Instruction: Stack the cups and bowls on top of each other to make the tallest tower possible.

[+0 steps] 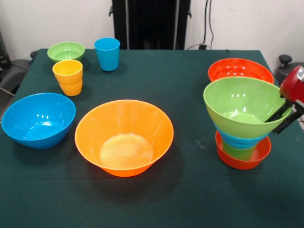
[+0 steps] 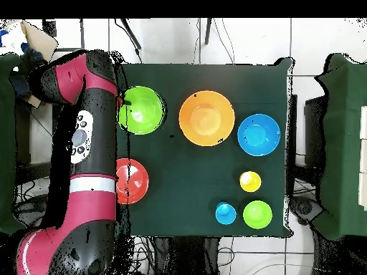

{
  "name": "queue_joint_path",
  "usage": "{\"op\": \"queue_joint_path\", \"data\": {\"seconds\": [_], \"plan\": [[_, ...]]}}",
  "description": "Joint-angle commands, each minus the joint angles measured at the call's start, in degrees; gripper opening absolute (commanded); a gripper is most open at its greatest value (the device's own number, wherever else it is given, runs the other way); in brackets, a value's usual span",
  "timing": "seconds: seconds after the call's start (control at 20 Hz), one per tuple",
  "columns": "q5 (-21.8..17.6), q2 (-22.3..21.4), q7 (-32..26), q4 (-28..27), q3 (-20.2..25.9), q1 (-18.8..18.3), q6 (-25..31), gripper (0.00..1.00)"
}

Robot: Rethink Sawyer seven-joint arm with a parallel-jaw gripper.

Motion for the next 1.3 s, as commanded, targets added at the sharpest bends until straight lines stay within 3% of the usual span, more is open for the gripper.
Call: {"op": "queue_joint_path", "data": {"seconds": [0.05, 0.7, 1.3], "plan": [[1.11, 0.97, 0.28, 1.67, 5.27, -1.97, 3.47, 0.00], [6.26, -1.06, -2.85, 6.87, 10.17, -3.51, 2.80, 0.00], [5.71, -3.14, -5.52, 12.13, 11.41, -4.05, 1.00, 0.00]]}}
